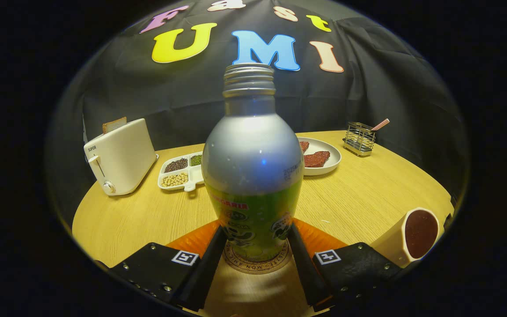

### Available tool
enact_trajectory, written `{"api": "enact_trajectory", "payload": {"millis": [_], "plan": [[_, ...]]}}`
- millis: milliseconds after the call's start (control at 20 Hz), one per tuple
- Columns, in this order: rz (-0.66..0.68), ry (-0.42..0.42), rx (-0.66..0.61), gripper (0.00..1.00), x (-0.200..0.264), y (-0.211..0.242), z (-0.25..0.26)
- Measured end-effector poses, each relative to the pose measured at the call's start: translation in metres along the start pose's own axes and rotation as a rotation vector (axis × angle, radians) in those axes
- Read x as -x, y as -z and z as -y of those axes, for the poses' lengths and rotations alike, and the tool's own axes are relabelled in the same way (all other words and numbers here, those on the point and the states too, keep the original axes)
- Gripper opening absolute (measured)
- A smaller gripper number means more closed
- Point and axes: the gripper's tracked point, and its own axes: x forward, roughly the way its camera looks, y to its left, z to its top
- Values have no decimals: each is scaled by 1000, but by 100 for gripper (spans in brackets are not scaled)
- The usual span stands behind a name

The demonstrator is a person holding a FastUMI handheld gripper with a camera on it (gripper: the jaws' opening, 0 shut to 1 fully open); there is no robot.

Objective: Take the bottle from table, then pour the juice into the cup, finally place the bottle on the coaster

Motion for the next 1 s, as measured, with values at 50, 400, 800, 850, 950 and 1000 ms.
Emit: {"api": "enact_trajectory", "payload": {"millis": [50,400,800,850,950,1000], "plan": [[-2,-2,5,82,0,0,0],[27,-57,34,85,22,-6,-3],[111,-112,39,84,84,-37,9],[124,-119,43,84,92,-41,11],[149,-130,51,84,109,-50,14],[161,-138,52,84,117,-54,15]]}}
